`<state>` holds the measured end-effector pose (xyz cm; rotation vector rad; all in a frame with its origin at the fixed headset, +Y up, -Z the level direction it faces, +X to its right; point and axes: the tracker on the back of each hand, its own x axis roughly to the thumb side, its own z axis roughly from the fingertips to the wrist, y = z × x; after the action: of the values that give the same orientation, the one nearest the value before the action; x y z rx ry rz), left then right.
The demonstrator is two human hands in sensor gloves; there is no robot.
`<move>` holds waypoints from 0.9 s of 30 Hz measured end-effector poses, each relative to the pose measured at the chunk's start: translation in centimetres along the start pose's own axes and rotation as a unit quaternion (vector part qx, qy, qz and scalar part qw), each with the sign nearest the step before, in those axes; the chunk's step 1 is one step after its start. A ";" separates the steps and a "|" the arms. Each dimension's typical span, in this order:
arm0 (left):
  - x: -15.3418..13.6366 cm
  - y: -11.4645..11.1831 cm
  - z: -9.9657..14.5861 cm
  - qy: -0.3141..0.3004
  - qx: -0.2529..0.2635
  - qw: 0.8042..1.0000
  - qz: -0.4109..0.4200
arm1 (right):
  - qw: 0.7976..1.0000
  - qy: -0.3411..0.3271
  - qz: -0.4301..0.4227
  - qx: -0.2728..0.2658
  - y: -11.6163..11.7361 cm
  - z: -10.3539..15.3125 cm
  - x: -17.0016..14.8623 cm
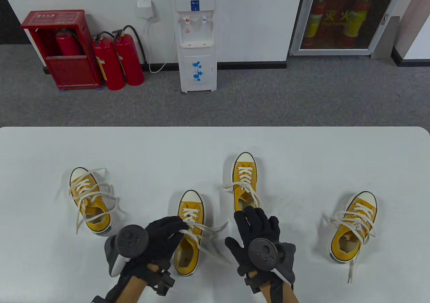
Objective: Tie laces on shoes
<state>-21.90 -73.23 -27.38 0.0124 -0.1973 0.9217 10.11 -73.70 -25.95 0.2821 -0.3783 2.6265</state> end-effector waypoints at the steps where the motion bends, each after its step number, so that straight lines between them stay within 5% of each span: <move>1: -0.4 0.5 0.0 0.007 0.005 0.999 0.033 | 1.000 0.000 -0.001 -0.001 0.0 0.0 0.0; 15: -3.8 3.6 0.2 0.070 0.033 0.948 0.307 | 1.000 0.005 -0.009 -0.005 -0.2 0.1 -0.3; 27: -5.8 3.1 0.1 0.063 -0.033 0.831 0.551 | 1.000 0.010 -0.016 -0.007 -0.4 0.1 -0.6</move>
<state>-27.80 -75.95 -28.55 -0.2528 -0.0984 2.0724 10.80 -73.67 -25.94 0.2561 -0.3820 2.5921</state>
